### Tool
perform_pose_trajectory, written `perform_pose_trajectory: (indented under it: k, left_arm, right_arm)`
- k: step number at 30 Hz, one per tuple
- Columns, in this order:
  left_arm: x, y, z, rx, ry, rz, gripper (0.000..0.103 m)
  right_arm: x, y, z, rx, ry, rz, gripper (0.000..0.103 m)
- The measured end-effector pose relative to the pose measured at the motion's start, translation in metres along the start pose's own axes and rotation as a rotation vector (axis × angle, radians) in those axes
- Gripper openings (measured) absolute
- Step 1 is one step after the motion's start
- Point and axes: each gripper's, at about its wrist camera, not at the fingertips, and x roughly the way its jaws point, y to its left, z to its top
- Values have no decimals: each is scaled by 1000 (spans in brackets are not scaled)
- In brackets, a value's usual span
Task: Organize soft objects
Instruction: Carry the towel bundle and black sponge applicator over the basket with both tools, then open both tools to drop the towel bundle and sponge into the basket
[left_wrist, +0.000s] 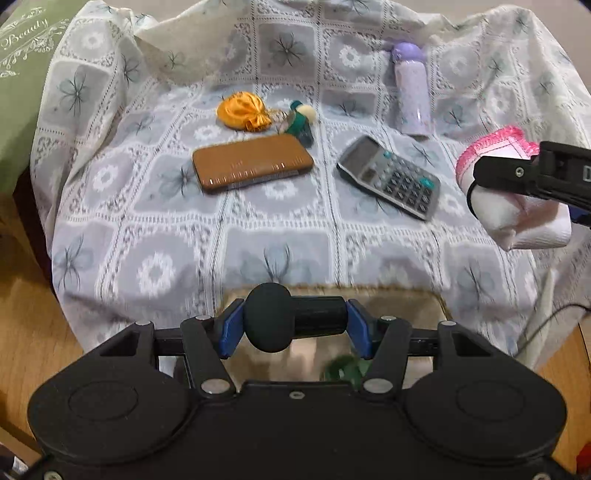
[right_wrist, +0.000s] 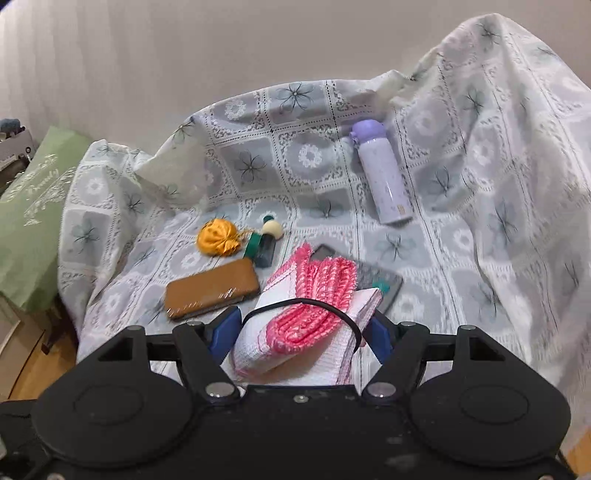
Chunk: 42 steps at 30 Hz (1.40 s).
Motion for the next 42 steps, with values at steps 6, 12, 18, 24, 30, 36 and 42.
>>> perform_pose_trajectory:
  k: [6,12,18,24,30,36,42]
  left_arm:
    - [-11,-7,-23,1,1,-9,55]
    - [-18,-10,-39,-5,-3,-2,55]
    - [-25,-3,-45,-46,-19,15,55]
    - [-24,0,-44,-64,-30,36,56]
    - [-30,-2,-48,-45,-62,66,69]
    - [-35,4,-48,-70,-89,104,79]
    - [-35,9,-48,-94,-92,126,80]
  right_arm:
    - [-39,4,-31,25,2,18,71]
    - [-64,5,-60,40,20,23,71]
    - [-84,5,-82,45,22,12,71]
    - [-86,6,-90,37,47,16,71]
    - [-81,12,-98,16,78,13,71]
    - [-78,19,-102,-7,94,16,72]
    - [-78,17,-103,-4,96,26,75]
